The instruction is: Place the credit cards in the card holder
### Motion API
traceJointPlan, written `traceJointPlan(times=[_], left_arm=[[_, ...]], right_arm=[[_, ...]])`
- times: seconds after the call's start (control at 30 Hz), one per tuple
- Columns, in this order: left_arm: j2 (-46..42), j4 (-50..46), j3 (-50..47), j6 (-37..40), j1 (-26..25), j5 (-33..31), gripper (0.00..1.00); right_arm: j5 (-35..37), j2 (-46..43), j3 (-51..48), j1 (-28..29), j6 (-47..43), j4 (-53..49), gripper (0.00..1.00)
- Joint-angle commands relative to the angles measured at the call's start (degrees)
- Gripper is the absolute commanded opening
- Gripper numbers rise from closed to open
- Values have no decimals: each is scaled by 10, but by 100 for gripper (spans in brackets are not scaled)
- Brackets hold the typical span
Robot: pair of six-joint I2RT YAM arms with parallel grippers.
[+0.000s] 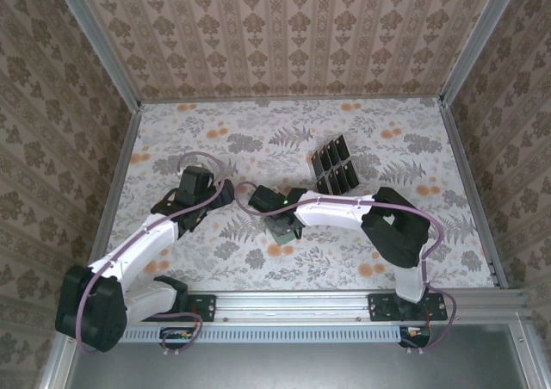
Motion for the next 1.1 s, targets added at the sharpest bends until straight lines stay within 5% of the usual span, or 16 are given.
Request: traceJointPlan(times=[0.0,0.37,0.77,1.07], left_arm=[[5,0,-7,-14,3,10,100],[4,-2,-1,-11,3,19,100],[29,59,-3,-54,-27,82,100],[102,166,-8,-129,-72,131,99]], right_arm=[[33,16,14,-1,-11,-20,36],[27,10,9,-20,3,-21,0],[-135,-75,-45,-76,68,64,0],[-190,-81,-74,-95,117,117,0]])
